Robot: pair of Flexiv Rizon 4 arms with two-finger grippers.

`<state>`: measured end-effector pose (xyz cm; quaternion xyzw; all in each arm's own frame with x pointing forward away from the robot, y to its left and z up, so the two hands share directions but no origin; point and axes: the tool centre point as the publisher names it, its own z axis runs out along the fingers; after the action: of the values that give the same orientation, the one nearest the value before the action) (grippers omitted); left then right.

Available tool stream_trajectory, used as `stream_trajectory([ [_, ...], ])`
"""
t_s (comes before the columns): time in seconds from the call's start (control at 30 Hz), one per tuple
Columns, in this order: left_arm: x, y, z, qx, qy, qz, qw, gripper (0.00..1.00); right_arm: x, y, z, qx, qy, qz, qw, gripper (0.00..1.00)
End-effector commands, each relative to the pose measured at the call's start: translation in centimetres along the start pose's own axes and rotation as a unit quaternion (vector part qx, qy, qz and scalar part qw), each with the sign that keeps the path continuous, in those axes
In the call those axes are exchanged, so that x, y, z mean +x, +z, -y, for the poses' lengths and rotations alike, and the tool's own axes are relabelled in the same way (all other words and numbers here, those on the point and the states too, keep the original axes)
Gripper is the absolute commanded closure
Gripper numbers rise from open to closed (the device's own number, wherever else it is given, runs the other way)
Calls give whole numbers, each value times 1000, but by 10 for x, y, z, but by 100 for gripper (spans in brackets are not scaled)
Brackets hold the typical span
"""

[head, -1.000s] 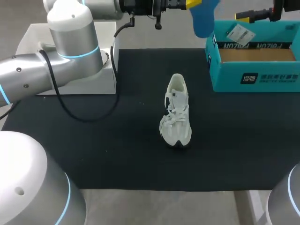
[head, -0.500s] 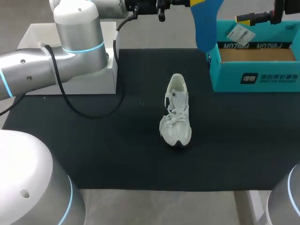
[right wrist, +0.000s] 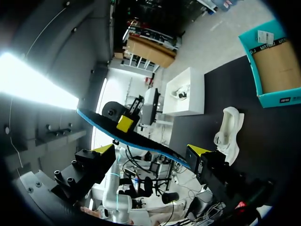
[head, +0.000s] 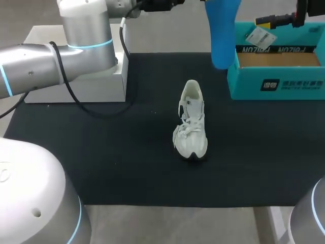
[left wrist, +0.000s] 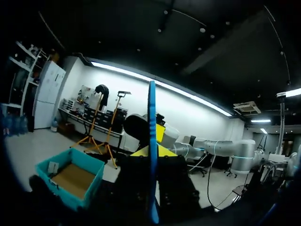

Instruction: Take the shoe out of the shoebox, open the shoe tongue, remove and reinsert the insole, then place the shoe into the shoebox

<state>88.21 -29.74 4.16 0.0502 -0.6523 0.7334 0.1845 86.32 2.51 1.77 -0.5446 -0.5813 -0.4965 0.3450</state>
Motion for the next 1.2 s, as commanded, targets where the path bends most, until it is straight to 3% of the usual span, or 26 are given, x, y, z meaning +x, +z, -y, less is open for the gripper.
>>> stream_trajectory([
  [0.03,-8,6,0,-13,-428,10,903,100,0,0,1,-3,2,2,1000,0],
  [0.73,-6,4,4,-1,-436,-4,900,100,1,1,0,3,3,7,1000,0],
  [0.77,-12,3,4,5,-495,3,869,100,2,2,0,3,3,7,1000,0],
  [0.8,-21,5,1,-24,-566,31,824,100,2,2,0,3,3,7,1000,0],
  [0.83,-23,3,-1,-4,-600,27,799,100,2,2,0,3,3,7,1000,0],
  [0.87,-29,3,-4,-36,-654,56,754,100,2,3,0,3,3,6,1000,0],
  [0.93,-27,1,-6,-32,-665,35,745,100,2,3,0,4,3,6,1000,0],
  [0.97,-28,0,-9,-56,-665,54,743,100,2,3,0,4,3,6,1000,0],
  [1.2,-28,0,-9,-56,-665,54,743,100,3,3,0,3,3,8,1000,0],
])
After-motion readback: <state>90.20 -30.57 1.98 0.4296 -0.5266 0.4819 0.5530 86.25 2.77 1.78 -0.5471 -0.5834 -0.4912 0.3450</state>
